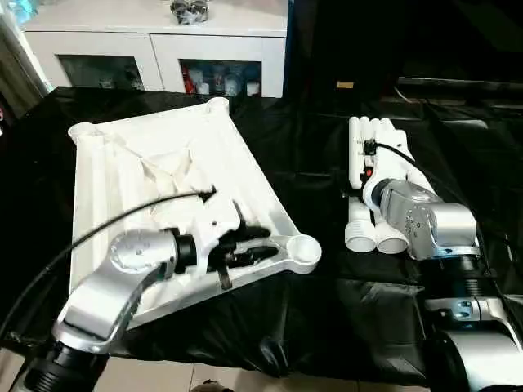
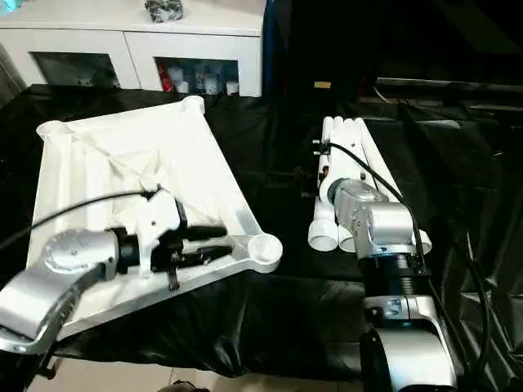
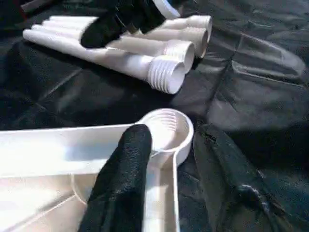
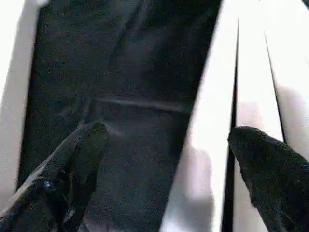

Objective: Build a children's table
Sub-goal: Pick table leg

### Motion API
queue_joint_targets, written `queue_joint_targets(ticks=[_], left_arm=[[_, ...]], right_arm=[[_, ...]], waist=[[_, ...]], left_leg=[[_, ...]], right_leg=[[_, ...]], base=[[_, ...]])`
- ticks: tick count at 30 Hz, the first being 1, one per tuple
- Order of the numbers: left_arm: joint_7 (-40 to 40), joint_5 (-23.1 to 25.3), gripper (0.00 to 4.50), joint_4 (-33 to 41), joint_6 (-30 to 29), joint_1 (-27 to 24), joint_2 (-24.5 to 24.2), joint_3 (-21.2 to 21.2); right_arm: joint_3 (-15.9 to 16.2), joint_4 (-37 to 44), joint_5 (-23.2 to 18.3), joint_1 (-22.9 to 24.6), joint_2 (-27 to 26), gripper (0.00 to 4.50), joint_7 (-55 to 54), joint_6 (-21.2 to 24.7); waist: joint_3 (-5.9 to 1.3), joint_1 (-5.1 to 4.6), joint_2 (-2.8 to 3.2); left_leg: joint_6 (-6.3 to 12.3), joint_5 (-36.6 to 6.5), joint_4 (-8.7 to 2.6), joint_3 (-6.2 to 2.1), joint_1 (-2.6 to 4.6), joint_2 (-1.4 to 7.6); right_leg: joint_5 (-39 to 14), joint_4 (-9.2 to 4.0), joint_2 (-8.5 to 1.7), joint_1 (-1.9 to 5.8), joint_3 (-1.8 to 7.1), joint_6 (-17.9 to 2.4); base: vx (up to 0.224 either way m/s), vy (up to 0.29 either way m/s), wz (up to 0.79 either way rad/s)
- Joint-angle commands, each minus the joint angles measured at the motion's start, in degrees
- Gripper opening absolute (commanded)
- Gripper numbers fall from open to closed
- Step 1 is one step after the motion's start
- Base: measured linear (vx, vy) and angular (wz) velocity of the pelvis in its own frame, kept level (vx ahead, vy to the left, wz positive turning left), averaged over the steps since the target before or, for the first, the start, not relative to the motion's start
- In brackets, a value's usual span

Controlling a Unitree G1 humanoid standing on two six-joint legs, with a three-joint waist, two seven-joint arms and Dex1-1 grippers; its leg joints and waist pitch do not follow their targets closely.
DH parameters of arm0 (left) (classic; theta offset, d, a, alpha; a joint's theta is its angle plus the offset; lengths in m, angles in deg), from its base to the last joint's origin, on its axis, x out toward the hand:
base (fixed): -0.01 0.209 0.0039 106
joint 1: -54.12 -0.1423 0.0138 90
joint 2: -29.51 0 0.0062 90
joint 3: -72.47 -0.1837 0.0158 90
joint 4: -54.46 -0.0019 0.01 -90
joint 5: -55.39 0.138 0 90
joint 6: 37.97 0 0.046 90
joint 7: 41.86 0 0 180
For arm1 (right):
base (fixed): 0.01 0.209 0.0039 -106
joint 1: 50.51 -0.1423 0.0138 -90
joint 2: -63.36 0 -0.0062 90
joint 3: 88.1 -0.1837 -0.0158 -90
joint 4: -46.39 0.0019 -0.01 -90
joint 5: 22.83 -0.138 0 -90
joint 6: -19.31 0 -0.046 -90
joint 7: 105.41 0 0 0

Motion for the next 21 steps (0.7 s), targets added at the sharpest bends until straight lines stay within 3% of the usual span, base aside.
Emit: queue_joint_targets(ticks=[1,3,6,12,19,20,21], left_arm=[[0.2,0.3,2.01,0.9,0.3,0.2,-0.8,-0.1],[0.4,0.4,2.26,0.9,0.6,-0.1,-1.1,-0.7],[-0.1,0.3,2.39,0.9,0.6,-0.2,-1.2,-1.1],[-0.4,0.5,2.39,0.5,0.5,0.3,-1.2,-1.4],[-1.1,1.1,2.39,0.2,0.6,0.4,-1.8,-1.9],[-1.1,0.9,2.39,0.3,0.5,0.4,-1.6,-2.0],[-1.1,0.9,2.39,0.3,0.5,0.4,-1.6,-2.0]], right_arm=[[-1.2,-1.3,0.3,-1.7,0.2,4.5,-0.2,1.9],[0.3,-2.7,1.2,-1.9,0.7,4.5,0.6,3.5],[-0.1,-3.4,0.8,-1.9,0.2,4.5,0.0,2.8],[-0.3,-5.7,1.1,-2.9,-0.5,4.5,0.0,3.1],[0.0,-8.0,1.3,-4.2,-0.4,4.5,1.0,5.1],[-0.4,-9.1,1.0,-4.8,-0.5,4.5,0.9,5.9],[-0.4,-9.1,1.0,-4.8,-0.5,4.5,0.9,5.9]], waist=[[-3.79,-0.01,-0.37],[-3.79,-0.07,-0.31],[-3.85,0.0,-0.43],[-3.81,-0.01,-0.65],[-3.9,-0.01,-0.5],[-3.82,-0.03,-0.86],[-3.88,0.04,-0.74]], left_leg=[[-0.29,-3.7,-4.34,-1.92,1.34,5.22],[-0.48,-3.7,-4.37,-1.98,1.35,5.26],[-0.49,-3.2,-4.32,-1.94,1.31,5.29],[-0.49,-3.6,-4.33,-1.85,1.38,5.31],[-0.15,-2.7,-4.2,-1.9,1.32,5.25],[-0.05,-2.7,-4.25,-1.81,1.27,5.27],[-0.06,-2.7,-4.22,-1.87,1.31,5.28]], right_leg=[[-0.6,-3.59,-5.86,2.28,3.72,-13.8],[-0.5,-3.52,-5.7,2.24,3.64,-13.9],[0.4,-3.4,-5.82,2.29,3.67,-14.0],[-0.5,-3.52,-5.81,2.25,3.66,-14.1],[0.1,-3.33,-5.79,2.29,3.6,-14.4],[0.0,-3.39,-5.74,2.28,3.62,-14.3],[-0.1,-3.3,-5.83,2.31,3.61,-14.3]], base=[[0.0,0.0,0.0],[0.0,0.0,0.0],[0.0,0.0,0.0],[0.0,0.0,0.0],[0.0,0.0,0.0],[0.0,0.0,0.0],[0.0,0.0,0.0]])
